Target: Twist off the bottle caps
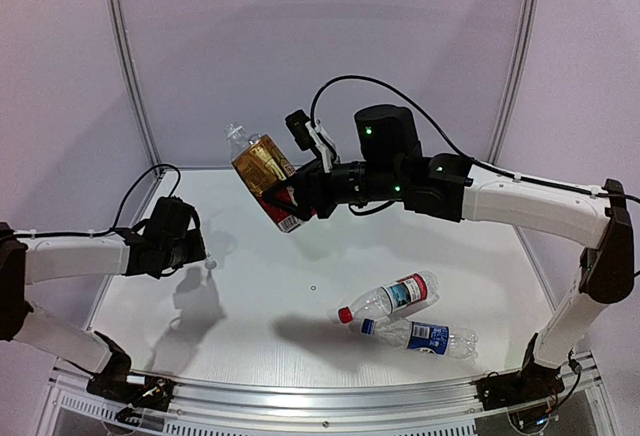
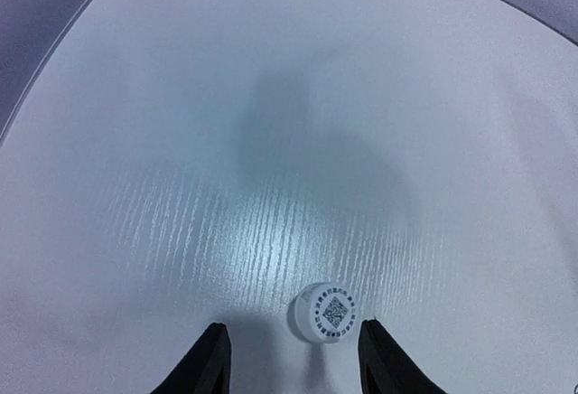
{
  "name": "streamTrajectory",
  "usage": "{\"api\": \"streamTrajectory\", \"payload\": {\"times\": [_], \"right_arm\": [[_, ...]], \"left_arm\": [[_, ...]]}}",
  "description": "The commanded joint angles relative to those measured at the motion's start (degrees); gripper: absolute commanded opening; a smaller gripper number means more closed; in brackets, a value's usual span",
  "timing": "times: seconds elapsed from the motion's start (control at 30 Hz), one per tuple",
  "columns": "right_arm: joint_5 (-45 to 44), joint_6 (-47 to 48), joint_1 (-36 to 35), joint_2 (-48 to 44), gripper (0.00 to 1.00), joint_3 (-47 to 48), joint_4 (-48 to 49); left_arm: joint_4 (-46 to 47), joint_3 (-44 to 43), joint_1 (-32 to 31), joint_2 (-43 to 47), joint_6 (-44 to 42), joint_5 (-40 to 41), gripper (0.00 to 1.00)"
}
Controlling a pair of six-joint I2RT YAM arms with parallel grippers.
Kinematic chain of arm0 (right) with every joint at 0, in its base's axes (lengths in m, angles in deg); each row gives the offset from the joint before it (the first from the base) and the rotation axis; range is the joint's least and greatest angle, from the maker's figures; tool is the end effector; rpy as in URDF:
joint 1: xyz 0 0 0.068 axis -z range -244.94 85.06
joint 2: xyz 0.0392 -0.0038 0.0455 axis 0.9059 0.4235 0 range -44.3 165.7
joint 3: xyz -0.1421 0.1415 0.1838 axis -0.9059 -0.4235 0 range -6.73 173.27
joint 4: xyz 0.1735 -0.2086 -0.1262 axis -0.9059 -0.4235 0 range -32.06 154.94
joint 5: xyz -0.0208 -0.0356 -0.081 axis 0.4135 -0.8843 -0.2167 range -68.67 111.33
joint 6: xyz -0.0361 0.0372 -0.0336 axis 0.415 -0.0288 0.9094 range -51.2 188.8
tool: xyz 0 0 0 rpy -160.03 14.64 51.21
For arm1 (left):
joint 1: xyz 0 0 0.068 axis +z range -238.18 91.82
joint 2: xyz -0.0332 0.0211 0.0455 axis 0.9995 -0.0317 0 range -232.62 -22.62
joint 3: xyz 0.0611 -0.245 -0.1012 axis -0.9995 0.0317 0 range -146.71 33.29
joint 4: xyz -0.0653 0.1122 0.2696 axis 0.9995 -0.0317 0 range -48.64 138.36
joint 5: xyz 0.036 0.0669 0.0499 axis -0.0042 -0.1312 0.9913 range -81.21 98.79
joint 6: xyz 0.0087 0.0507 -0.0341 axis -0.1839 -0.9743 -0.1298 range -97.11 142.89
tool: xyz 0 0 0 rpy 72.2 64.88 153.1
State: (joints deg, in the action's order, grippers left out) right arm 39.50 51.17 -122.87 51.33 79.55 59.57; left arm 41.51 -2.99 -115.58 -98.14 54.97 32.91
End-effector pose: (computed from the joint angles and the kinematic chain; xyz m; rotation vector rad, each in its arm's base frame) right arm 0.2272 0.3900 0.3581 -0.9103 1.7732 1.1845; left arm 0.2695 -0.1182 0.1506 -0.2891 2.2703 -0.0330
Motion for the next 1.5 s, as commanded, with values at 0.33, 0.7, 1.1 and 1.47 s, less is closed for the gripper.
{"api": "streamTrajectory", "payload": {"times": [0.33,0.7,1.1,1.47], "right_arm": [[0.24,-0.64,0.38,0.45,0.0,0.82,0.53],[-0.47,-1.65,0.69,2.9,0.0,3.37,1.16],[3.73,-2.32,0.71,4.2,0.0,4.77,3.96],[5.09,-2.57,0.71,4.69,0.0,6.04,3.55]], "left_arm": [[-9.49,-2.12,0.11,14.29,0.19,-4.9,0.76],[-14.3,-16.28,4.77,34.31,-5.54,-38.31,0.99],[-5.79,-30.34,5.73,24.24,12.43,-54.68,0.94],[-4.61,-36.18,2.19,14.79,16.61,-56.2,0.83]]}}
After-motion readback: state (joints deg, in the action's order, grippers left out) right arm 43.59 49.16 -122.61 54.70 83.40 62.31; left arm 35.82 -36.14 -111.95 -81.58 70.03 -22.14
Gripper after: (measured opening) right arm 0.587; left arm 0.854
